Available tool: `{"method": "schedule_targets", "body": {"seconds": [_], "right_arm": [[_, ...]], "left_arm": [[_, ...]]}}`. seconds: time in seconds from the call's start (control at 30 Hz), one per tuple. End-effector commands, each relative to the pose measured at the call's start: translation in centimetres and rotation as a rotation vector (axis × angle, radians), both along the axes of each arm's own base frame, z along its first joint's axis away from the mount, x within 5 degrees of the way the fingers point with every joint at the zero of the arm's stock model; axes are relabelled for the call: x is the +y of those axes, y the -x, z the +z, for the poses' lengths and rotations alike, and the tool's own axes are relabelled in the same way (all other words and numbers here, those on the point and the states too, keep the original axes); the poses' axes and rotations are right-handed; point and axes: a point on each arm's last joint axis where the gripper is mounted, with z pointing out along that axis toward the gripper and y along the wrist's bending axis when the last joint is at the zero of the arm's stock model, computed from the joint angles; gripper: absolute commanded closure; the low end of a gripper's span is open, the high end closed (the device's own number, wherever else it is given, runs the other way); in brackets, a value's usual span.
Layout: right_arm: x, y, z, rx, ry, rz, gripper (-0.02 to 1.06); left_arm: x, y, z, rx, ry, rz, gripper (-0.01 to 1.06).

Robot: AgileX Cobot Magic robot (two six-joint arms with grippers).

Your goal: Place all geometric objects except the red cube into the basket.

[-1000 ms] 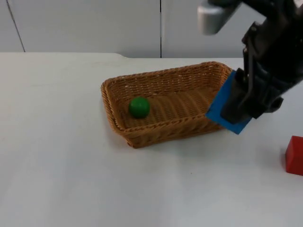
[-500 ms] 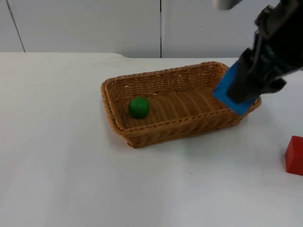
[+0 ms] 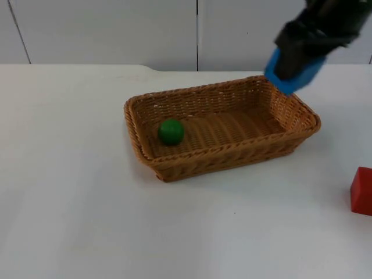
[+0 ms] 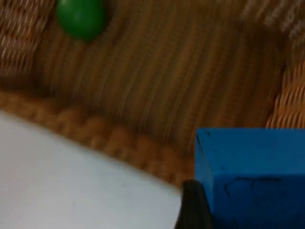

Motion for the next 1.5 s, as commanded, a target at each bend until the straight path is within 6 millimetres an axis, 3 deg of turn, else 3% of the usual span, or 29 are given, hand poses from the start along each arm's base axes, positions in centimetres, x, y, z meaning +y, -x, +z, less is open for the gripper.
{"method": "schedule_targets", "body": {"seconds": [0.0, 0.13, 0.2, 0.27, 0.43, 0.53, 0.6, 0.67, 0.7, 0.83, 0.9, 0.93, 1.07, 1.1, 1.23, 1.27, 1.3, 1.4, 1.43, 1.47], "right_arm": [[1.0, -1.4, -0.8, -0.001, 0.0, 0.001, 1.05], [2.7, -5.0, -3.3, -0.018, -0.017, -0.015, 1.05], [3.0, -5.5, -3.9, -0.021, -0.02, -0.015, 1.05], [3.7, -6.2, -6.1, -0.004, -0.011, -0.01, 1.05], [4.0, -6.7, -8.9, 0.02, 0.001, -0.014, 1.05], [4.0, -6.7, -9.8, 0.039, 0.009, -0.013, 1.03], [4.0, -6.7, -10.4, 0.056, 0.017, -0.012, 0.94], [3.9, -6.6, -10.7, 0.07, 0.025, -0.011, 0.78], [3.9, -6.6, -10.7, 0.07, 0.025, -0.011, 0.78], [3.9, -6.6, -10.7, 0.071, 0.023, -0.011, 0.36], [3.9, -6.5, -10.4, 0.077, 0.024, -0.01, 0.23], [3.9, -6.5, -10.4, 0.077, 0.024, -0.01, 0.23], [3.8, -6.0, -6.4, 0.03, -0.017, -0.012, 0.16], [3.8, -6.0, -6.4, 0.03, -0.017, -0.012, 0.16], [3.1, -4.3, 0.9, -0.061, -0.072, -0.009, 0.16], [3.1, -4.3, 0.9, -0.061, -0.072, -0.009, 0.16], [2.7, -3.2, 3.9, -0.099, -0.092, -0.008, 0.16], [1.8, -1.1, 8.7, -0.166, -0.127, -0.001, 0.16], [1.5, -0.4, 10.1, -0.18, -0.147, -0.001, 0.16], [1.5, -0.4, 10.1, -0.18, -0.147, -0.001, 0.16]], "left_arm": [[-0.1, 0.0, 0.0, -0.012, 0.011, -0.003, 0.0], [-0.2, 0.0, 0.0, -0.012, 0.018, -0.003, 0.0], [-0.2, 0.0, 0.0, -0.012, 0.018, -0.003, 0.0], [-0.2, 0.0, 0.0, -0.012, 0.02, -0.002, 0.0], [-0.2, 0.0, 0.0, -0.012, 0.022, -0.002, 0.0], [-0.2, 0.0, 0.0, -0.012, 0.022, -0.002, 0.0], [-0.2, 0.0, 0.0, -0.012, 0.024, -0.002, 0.0], [-0.2, 0.0, 0.0, -0.012, 0.024, -0.002, 0.0], [-0.2, 0.0, 0.0, -0.012, 0.024, -0.002, 0.0], [-0.2, 0.0, 0.0, -0.01, 0.024, -0.003, 0.0], [-0.2, 0.0, 0.0, -0.01, 0.024, -0.003, 0.0], [-0.2, 0.0, 0.0, -0.01, 0.024, -0.003, 0.0], [-0.2, 0.0, 0.0, -0.01, 0.024, -0.003, 0.0], [-0.2, 0.0, 0.0, -0.01, 0.024, -0.003, 0.0], [-0.2, 0.0, 0.0, -0.011, 0.023, -0.004, 0.0], [-0.2, 0.0, 0.0, -0.011, 0.023, -0.004, 0.0], [-0.2, 0.0, 0.0, -0.011, 0.023, -0.004, 0.0], [-0.2, 0.0, 0.0, -0.011, 0.025, -0.004, 0.0], [-0.2, 0.0, 0.0, -0.011, 0.025, -0.004, 0.0], [-0.2, 0.0, 0.0, -0.011, 0.025, -0.004, 0.0]]}}
